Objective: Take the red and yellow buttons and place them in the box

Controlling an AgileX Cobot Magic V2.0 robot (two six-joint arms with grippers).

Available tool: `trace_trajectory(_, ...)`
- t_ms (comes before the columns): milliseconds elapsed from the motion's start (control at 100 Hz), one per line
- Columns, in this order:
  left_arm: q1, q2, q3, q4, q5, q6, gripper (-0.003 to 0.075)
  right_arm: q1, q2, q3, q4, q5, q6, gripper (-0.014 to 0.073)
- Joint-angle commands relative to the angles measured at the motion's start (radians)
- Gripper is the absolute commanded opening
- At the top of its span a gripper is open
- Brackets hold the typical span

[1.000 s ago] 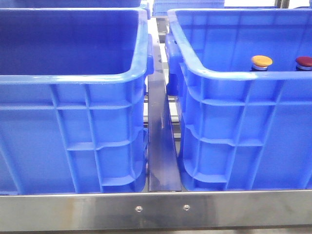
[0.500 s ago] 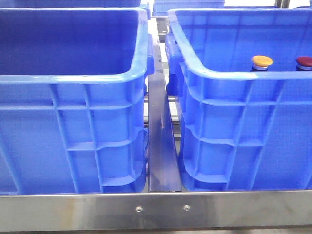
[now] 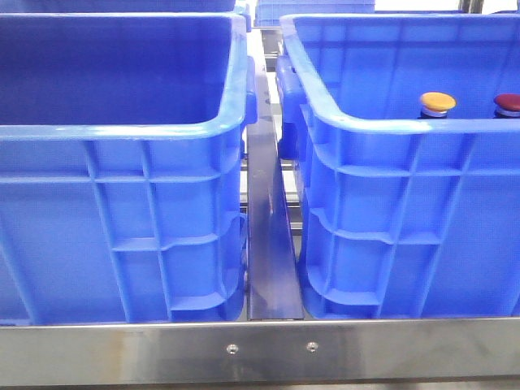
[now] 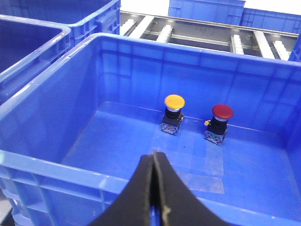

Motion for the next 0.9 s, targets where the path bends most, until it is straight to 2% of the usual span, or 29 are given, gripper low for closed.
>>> trace_trajectory(0,0.002,0.013,-0.026,-0.002,-0.077,-0.009,-0.002,-0.006,0.011,-0.025,0.012,-0.069,-0.005,-0.0103)
trace_trajectory(560,0.002,0.013,-0.002,-0.002,-0.081,-0.009,-0.002,-0.006,0.011,-0.025,0.012,-0.069,-0.005,-0.0103)
trace_trajectory(630,0.005,0.011,0.031,0.0,-0.112,-0.024,-0.002,-0.006,0.011,-0.025,0.012,-0.069,-0.005,-0.0103)
trace_trajectory(780,0.038,-0.01,0.131,0.11,-0.217,-0.167,-0.002,-0.006,0.011,-0.025,0.012,-0.069,-0.005,-0.0103)
trace_trajectory(890,0.063,-0.053,0.212,0.121,-0.273,-0.17,-0.002,-0.006,0.011,-0.025,0.012,-0.069,-0.005,-0.0103)
